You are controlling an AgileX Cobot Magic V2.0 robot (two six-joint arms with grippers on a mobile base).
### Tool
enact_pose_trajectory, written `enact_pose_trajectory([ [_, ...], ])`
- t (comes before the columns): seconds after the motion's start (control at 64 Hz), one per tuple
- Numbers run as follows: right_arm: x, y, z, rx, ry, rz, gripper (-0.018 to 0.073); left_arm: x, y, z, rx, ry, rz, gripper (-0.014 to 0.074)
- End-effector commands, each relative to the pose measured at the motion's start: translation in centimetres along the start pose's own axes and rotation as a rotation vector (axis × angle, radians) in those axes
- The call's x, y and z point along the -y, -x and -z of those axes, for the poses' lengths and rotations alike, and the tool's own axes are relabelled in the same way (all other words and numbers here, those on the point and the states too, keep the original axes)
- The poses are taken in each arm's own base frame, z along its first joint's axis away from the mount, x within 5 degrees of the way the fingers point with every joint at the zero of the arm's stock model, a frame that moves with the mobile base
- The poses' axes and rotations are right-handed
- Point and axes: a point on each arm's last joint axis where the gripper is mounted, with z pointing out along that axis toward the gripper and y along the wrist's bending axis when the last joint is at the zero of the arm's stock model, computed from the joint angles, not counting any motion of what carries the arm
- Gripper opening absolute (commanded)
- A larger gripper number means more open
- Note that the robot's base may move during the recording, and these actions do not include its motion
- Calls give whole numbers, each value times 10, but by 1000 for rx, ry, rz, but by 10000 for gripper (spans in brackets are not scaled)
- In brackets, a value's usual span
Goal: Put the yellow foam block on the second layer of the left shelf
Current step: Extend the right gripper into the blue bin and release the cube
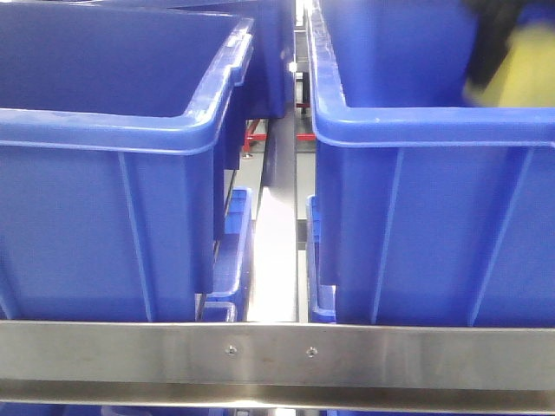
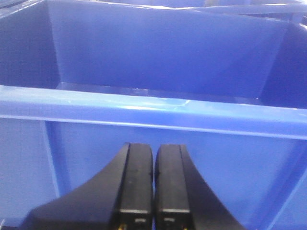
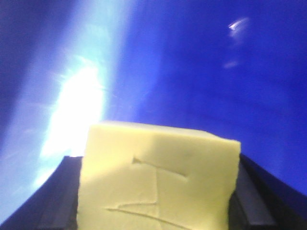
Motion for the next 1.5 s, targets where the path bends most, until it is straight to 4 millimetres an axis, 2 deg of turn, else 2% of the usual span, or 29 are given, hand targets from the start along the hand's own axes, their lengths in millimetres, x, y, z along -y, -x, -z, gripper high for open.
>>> enact_pose_trajectory([
  [0.0, 2, 20, 4, 138, -1, 10, 267, 1, -1, 0, 72, -14, 11, 137],
  [0.234, -1, 18, -36, 118, 7, 16, 267, 1, -1, 0, 72, -14, 11, 137],
  [0.375, -2, 15, -50, 100, 10, 18, 267, 1, -1, 0, 72, -14, 11, 137],
  [0.531, -3, 14, -54, 88, 11, 19, 279, 1, -1, 0, 72, -14, 11, 137],
  [0.625, -3, 14, -54, 86, 11, 19, 384, 1, -1, 0, 72, -14, 11, 137],
  [0.688, -3, 14, -54, 86, 11, 19, 491, 1, -1, 0, 72, -14, 11, 137],
  [0.703, -3, 14, -54, 87, 11, 19, 545, 1, -1, 0, 72, -14, 11, 137],
  [0.75, -3, 14, -53, 88, 10, 19, 634, 1, -1, 0, 72, -14, 11, 137],
  [0.797, -3, 14, -52, 91, 10, 19, 638, 1, -1, 0, 72, -14, 11, 137],
  [0.984, -1, 19, -35, 132, 10, 13, 624, 1, -1, 0, 72, -14, 11, 137],
  [1.172, 1, 12, 2, 249, 14, 9, 622, 1, -1, 0, 72, -14, 11, 137],
  [1.359, 1, -21, 52, 441, 44, -31, 606, 1, -1, 0, 72, -14, 11, 137],
  [1.484, 1, -51, 84, 529, 47, -34, 487, 1, -1, 0, 72, -14, 11, 137],
])
